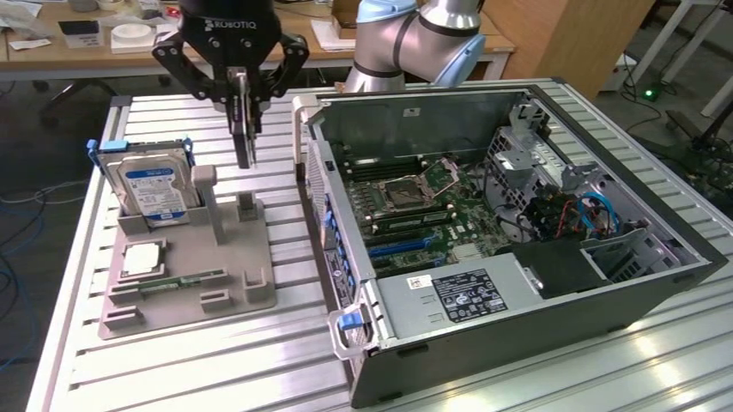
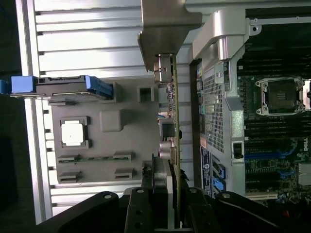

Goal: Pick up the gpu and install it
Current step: 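Pick up the gpu and move the gpu toward the slot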

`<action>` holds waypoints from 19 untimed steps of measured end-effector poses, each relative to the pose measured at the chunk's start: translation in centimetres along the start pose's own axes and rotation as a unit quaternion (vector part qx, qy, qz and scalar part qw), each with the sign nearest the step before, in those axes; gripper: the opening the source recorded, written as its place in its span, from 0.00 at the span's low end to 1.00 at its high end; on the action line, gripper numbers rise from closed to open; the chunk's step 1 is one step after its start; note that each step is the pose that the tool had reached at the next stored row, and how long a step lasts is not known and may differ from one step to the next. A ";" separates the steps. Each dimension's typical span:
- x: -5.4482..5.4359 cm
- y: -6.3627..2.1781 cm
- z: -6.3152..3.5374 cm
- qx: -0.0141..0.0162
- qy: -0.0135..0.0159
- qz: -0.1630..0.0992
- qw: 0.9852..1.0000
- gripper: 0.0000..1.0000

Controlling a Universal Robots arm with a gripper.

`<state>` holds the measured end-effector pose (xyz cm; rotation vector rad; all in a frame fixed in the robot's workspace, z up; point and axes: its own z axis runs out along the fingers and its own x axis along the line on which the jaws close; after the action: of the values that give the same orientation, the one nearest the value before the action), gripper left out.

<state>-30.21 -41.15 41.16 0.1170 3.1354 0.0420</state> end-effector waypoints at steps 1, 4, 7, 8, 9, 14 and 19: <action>0.0 0.01 0.00 0.000 -0.003 0.000 1.000 0.29; 0.0 0.02 0.00 -0.001 -0.015 0.000 1.000 0.29; -0.2 0.03 0.01 -0.002 -0.022 -0.001 1.000 0.29; -0.4 0.05 0.02 -0.002 -0.021 -0.001 1.000 0.29; -0.8 0.08 0.02 -0.002 -0.021 -0.001 1.000 0.29; -3.5 0.28 0.05 -0.002 -0.020 0.000 1.000 0.29; -5.4 0.42 0.09 -0.001 -0.011 0.000 1.000 0.29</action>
<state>-24.75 -41.13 41.09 0.1159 3.1133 0.0448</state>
